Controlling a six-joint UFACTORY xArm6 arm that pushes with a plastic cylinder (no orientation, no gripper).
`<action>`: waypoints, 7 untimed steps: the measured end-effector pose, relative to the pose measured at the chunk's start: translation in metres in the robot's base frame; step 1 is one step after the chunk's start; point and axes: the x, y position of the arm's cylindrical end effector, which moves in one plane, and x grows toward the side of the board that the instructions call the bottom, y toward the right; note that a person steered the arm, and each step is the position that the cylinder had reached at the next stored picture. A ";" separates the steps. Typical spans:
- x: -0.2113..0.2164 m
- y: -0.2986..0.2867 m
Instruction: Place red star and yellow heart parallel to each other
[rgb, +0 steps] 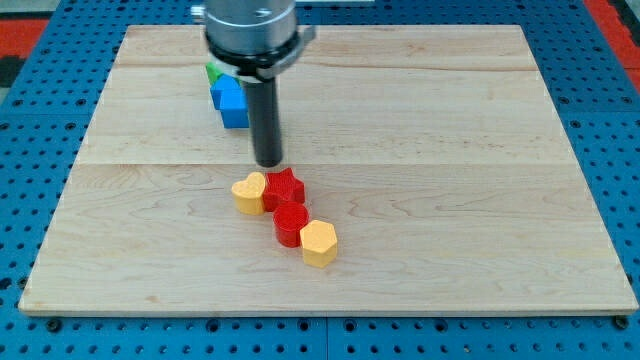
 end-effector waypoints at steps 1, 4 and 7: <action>0.062 0.048; 0.033 0.011; 0.093 -0.038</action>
